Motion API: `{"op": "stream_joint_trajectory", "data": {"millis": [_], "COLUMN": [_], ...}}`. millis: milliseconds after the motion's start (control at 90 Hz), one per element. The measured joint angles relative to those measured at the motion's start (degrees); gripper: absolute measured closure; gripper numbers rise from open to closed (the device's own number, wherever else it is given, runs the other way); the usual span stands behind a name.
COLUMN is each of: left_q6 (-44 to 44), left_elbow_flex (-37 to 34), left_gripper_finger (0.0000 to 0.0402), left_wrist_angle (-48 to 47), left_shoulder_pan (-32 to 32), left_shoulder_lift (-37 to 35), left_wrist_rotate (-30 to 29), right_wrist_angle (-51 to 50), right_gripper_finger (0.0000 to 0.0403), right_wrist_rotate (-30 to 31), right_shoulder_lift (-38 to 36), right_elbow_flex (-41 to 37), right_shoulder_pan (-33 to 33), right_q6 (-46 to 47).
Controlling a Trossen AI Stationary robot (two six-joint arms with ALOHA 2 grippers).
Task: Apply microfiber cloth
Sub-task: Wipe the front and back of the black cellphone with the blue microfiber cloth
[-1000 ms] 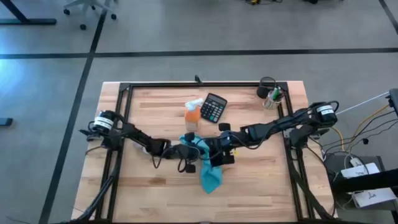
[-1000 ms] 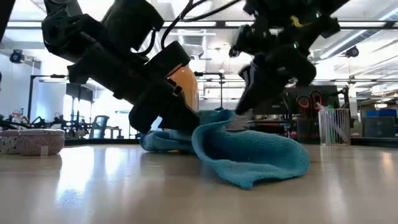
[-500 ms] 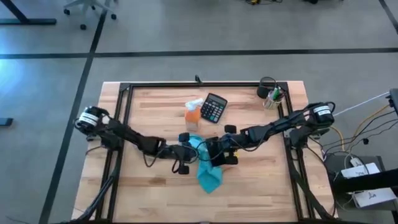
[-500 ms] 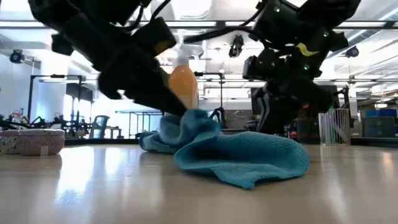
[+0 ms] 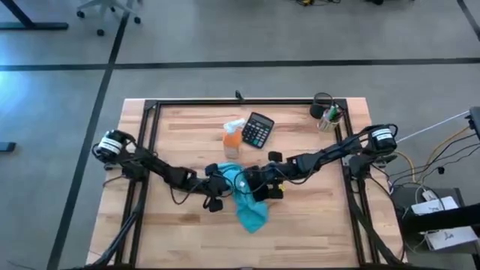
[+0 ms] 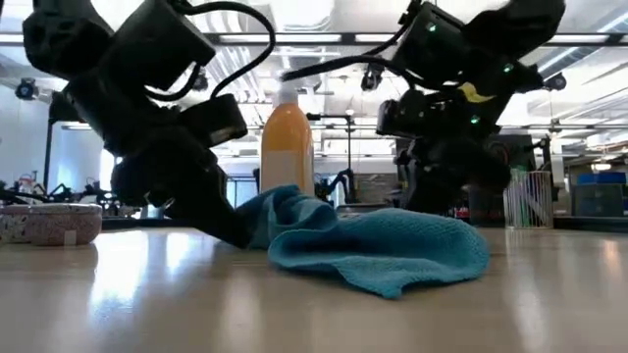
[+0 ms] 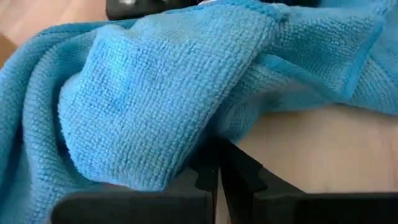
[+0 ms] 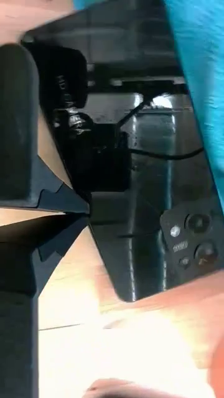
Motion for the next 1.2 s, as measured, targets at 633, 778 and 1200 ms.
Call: {"op": "stream_joint_trajectory", "data": {"millis": [633, 778, 1200], "left_q6": [1.7, 3.4, 11.7], "left_elbow_flex": [-0.1, -0.4, -0.2], "left_gripper_finger": [0.0401, 0.0402, 0.0401], "left_wrist_angle": [-4.5, -9.4, 5.0], "left_shoulder_pan": [-0.3, -1.5, -1.7], "left_shoulder_lift": [-5.3, -12.9, -15.2], "left_wrist_rotate": [3.3, 5.8, -3.5], "right_wrist_angle": [-6.9, -7.0, -1.9], "right_gripper_finger": [0.0403, 0.0403, 0.0403], "right_wrist_rotate": [-1.1, -1.1, -1.1], "right_shoulder_lift": [-1.9, -1.4, 1.2], "right_elbow_flex": [3.0, 2.6, 2.0], "right_shoulder_pan": [0.4, 0.4, 0.4], "right_q6": [-2.4, -2.3, -1.9]}}
